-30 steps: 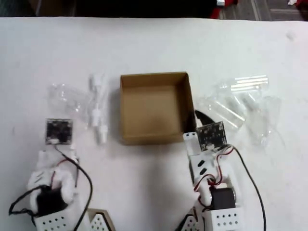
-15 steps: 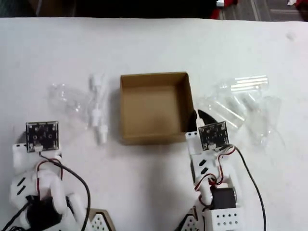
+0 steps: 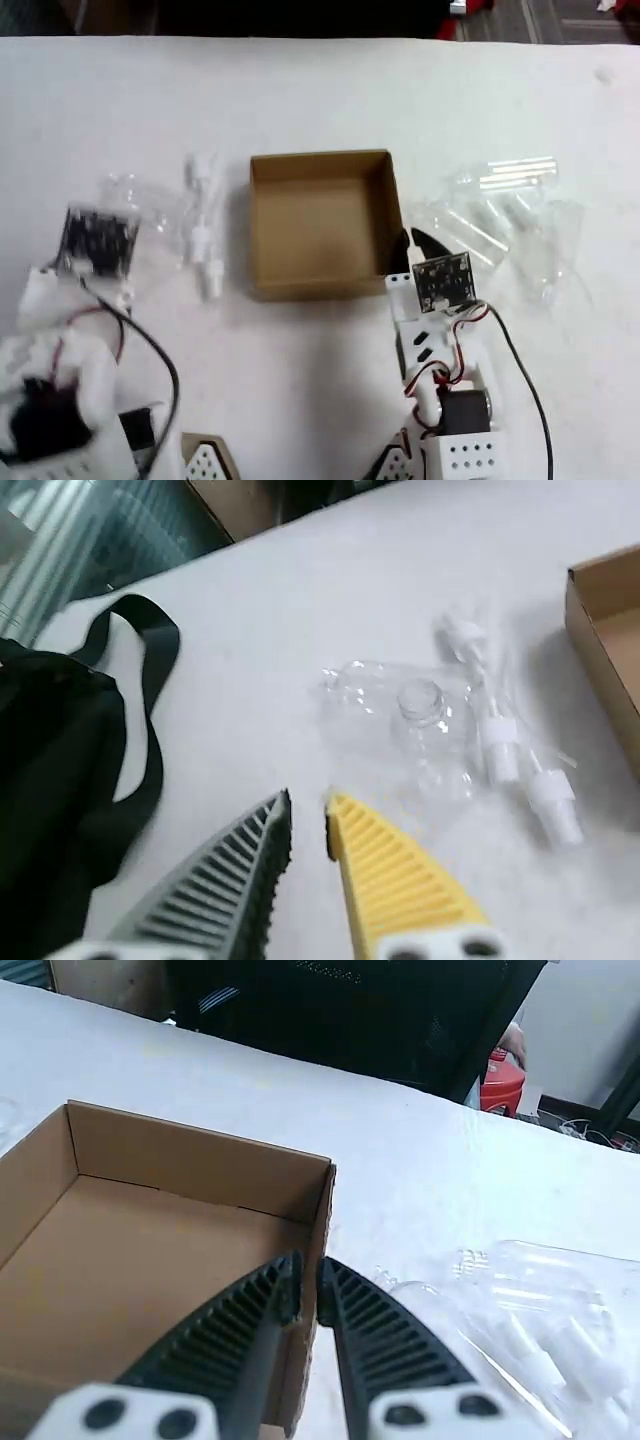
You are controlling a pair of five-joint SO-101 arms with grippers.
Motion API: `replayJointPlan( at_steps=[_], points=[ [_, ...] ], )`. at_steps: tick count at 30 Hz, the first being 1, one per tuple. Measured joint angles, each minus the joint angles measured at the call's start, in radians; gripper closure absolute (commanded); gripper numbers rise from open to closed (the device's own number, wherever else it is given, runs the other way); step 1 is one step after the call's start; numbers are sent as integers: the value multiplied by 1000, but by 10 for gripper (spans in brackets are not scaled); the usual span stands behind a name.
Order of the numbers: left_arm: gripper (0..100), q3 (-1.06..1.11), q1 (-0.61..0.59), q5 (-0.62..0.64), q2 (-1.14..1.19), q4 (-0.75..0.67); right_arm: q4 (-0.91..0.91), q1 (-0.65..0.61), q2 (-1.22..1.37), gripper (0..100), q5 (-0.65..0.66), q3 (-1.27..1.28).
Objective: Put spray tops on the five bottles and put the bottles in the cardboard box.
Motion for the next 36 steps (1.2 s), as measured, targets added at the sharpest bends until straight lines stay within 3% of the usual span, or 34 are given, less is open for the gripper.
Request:
replayJointPlan(
  at_steps=[7, 9, 16, 23, 30, 36],
  points=[
    [928, -572, 5, -74, 597, 390, 0, 0, 0, 981, 0, 0],
    [922, -710, 3, -78, 747, 443, 0, 0, 0, 981, 0, 0],
    [790, -893, 64, -81, 1073, 462, 0, 0, 0, 981, 0, 0],
    [786, -896, 172, -18, 1086, 462, 0, 0, 0, 981, 0, 0],
    [786, -896, 176, -14, 1114, 423, 0, 0, 0, 981, 0, 0],
    [789, -1028, 173, -14, 1361, 427, 0, 0, 0, 981, 0, 0]
  ],
)
